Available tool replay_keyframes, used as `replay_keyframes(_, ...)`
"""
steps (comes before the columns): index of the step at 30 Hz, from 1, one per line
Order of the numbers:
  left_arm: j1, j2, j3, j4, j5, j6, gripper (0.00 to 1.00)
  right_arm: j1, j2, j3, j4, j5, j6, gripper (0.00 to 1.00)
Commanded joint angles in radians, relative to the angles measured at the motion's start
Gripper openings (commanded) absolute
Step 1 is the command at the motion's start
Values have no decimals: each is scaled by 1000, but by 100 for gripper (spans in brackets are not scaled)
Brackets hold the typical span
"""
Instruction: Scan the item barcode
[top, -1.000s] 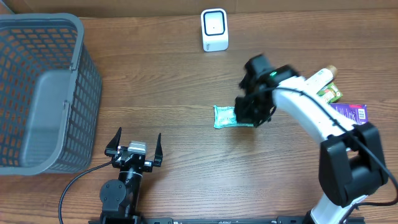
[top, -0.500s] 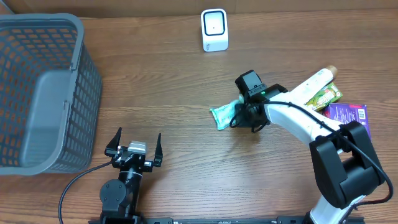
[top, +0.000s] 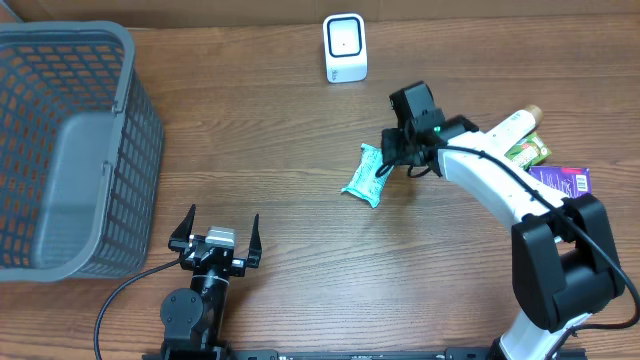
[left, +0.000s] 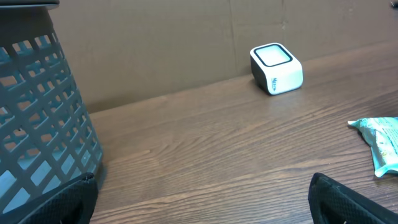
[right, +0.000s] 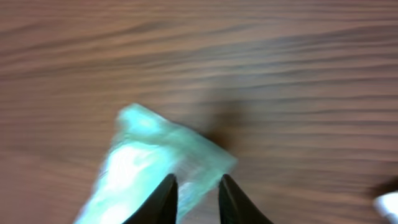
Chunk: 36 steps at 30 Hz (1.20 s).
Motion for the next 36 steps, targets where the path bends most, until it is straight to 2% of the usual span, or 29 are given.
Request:
replay_keyframes(1,6,-5,-4,-2,0,-3,100,16,-20,66,-15,-348,42,24)
replay_keyframes(4,6,-5,-4,-2,0,-3,100,48,-8,57,-6,-353,94,15)
replay_keyframes(8,6,-5,-4,-2,0,-3,100,97,22,37,44,-263,200,4)
replay_keyframes(14,6,-5,-4,-2,0,-3,100,158,103,37,95,-234,335,4)
replay_keyframes(19,6,-5,-4,-2,0,-3,100,176,129,37,82,-235,349,4)
replay_keyframes(31,6,-5,-4,-2,0,-3,100,167,132,38,-159,-237,382,4)
replay_keyframes(36,6,-5,-4,-2,0,-3,100,111,132,39,-242,-238,334,4)
